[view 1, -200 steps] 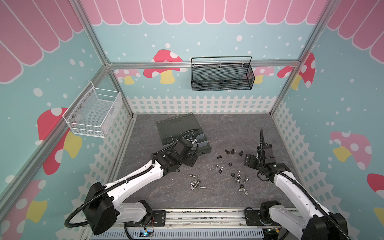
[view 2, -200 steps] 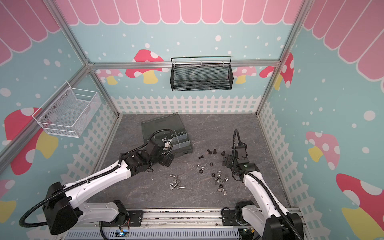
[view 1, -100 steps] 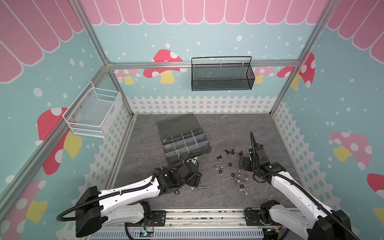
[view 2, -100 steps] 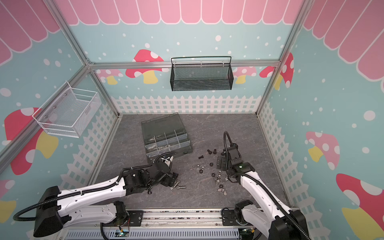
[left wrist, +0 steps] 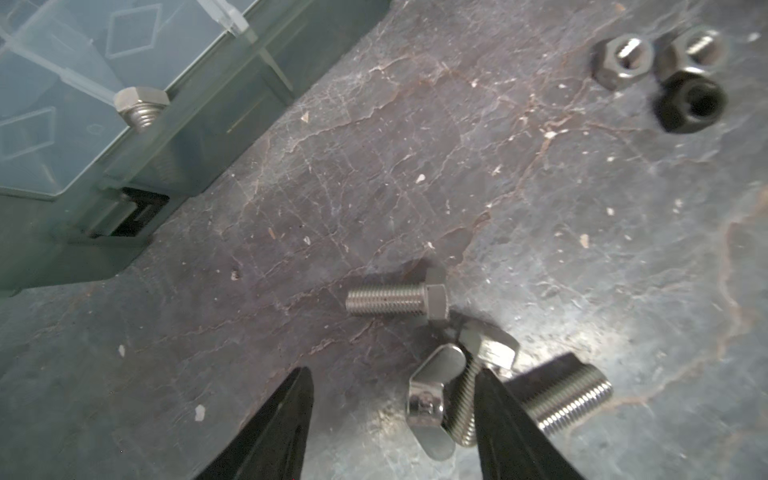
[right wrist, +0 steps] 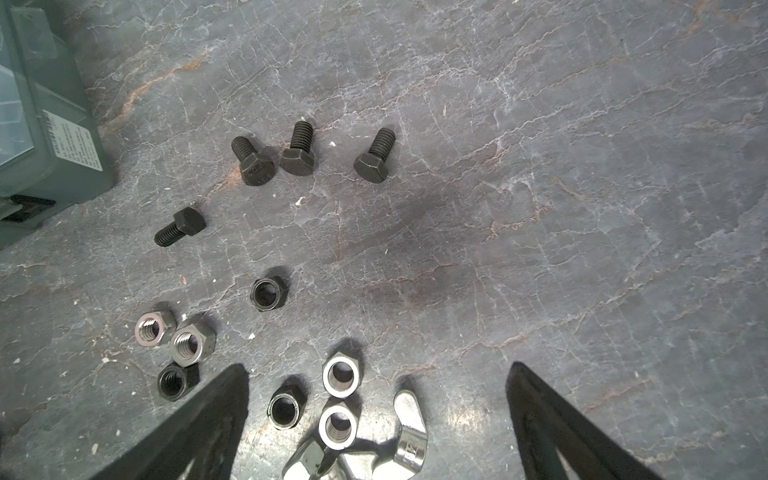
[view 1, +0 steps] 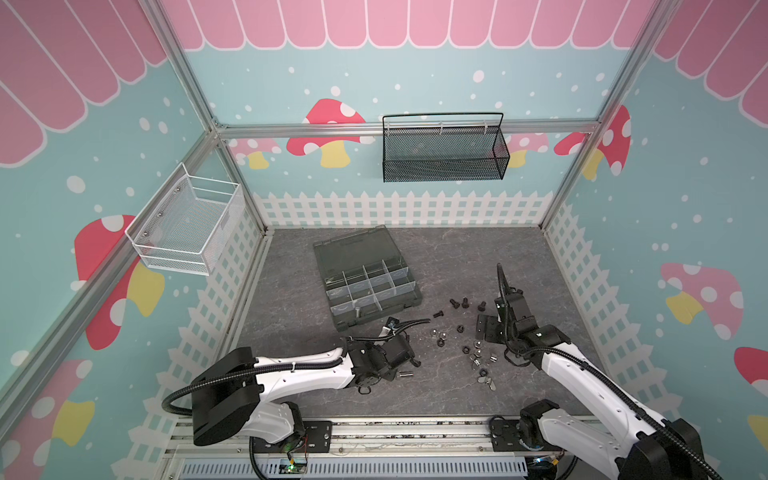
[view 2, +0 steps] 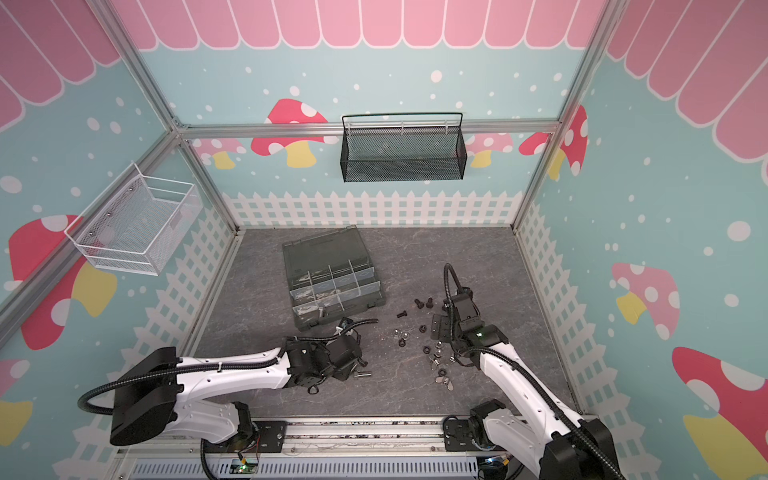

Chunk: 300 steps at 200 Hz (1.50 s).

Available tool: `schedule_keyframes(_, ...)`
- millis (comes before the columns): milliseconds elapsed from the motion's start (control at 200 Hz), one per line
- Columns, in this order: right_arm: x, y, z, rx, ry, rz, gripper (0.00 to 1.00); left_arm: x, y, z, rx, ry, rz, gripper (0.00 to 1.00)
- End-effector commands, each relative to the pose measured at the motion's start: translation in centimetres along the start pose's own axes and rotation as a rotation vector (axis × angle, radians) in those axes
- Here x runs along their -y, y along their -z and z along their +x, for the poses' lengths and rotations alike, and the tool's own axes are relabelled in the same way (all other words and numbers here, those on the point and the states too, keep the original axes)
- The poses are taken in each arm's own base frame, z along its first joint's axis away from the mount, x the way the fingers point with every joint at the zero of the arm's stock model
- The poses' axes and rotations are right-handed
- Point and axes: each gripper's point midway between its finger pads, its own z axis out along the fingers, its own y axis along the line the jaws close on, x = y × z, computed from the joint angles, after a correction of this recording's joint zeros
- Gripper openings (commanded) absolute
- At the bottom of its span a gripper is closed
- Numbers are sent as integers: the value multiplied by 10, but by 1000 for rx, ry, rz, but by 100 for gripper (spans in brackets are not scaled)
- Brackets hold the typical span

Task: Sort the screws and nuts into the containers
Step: 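Move the left gripper back to the pile and grasp another silver bolt, then carry the second silver bolt over the organizer compartments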

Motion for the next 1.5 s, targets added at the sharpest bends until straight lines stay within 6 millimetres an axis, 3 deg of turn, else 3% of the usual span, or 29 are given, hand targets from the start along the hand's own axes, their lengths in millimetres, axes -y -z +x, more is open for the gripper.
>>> schedule_keyframes(0, 2, 4, 2, 6, -9, 7, 98, -13, -6, -9, 0, -42, -76, 61)
schedule_keyframes(335, 3, 4, 1, 10, -16, 12, 98, -8, -30, -9, -76, -147, -88, 57)
schedule_keyframes(745, 3, 5, 1, 13, -15, 10, 98, -4, -54, -7, -137, -189, -82, 66)
schedule_keyframes(1031, 3, 7, 0, 23, -19, 9, 98, 1, -66, -3, -181, -182, -37, 56)
schedule_keyframes(1351, 4, 10, -2, 29, -29, 7, 98, 2, -76, 17, -265, -172, 2, 36)
schedule_keyframes(1496, 3, 10, -2, 31, -26, 4, 98, 0, -78, 22, -285, -157, 15, 33)
